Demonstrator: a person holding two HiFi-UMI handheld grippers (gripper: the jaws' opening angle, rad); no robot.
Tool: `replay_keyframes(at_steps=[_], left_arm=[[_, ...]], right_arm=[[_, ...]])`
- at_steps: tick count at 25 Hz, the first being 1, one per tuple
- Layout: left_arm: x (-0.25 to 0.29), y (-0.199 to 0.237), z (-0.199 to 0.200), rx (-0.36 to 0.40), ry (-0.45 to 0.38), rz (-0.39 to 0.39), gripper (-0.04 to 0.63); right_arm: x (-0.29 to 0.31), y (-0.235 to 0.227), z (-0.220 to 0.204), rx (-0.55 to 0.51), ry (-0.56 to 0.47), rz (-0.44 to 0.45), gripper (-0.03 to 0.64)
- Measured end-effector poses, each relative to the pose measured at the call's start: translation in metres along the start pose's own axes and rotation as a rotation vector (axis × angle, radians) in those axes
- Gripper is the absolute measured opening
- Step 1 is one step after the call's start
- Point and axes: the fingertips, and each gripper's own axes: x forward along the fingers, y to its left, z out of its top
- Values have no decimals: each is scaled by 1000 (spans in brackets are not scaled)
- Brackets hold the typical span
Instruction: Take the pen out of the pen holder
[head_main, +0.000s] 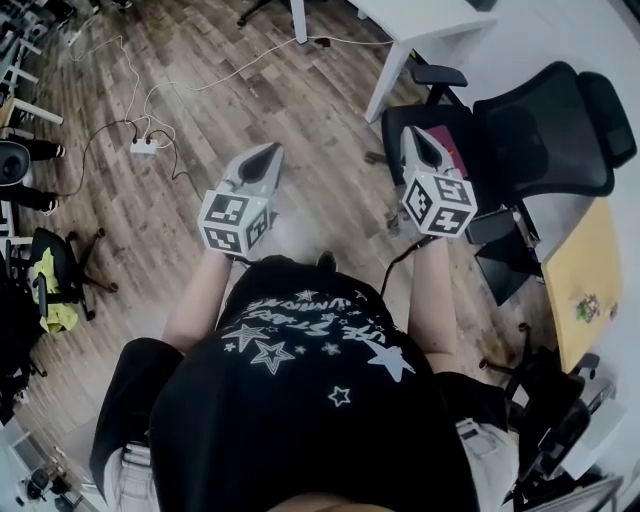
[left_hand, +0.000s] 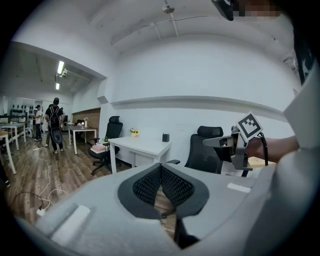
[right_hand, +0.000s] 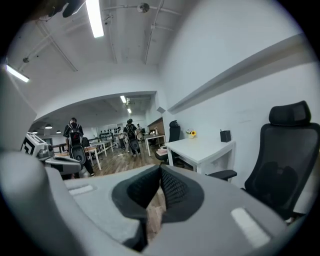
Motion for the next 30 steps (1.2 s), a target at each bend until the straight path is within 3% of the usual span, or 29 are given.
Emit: replay_keyframes(at_steps=[3, 6, 11, 20, 30], left_arm=[[5, -2, 10, -9, -25, 22, 11], [9, 4, 10, -21, -24, 36, 11], [31, 24, 9, -22, -17, 35, 11], [145, 118, 23, -43, -11, -21, 11], [290, 226, 73, -7, 19, -183, 11]], right_arm=[[3, -7, 6, 26, -48, 20, 5], [15, -8, 3, 25, -35, 48, 159], [46, -23, -5, 51, 9, 29, 261], [157, -60, 11, 42, 59, -66, 281], [295, -102, 68, 76, 67, -228, 281]])
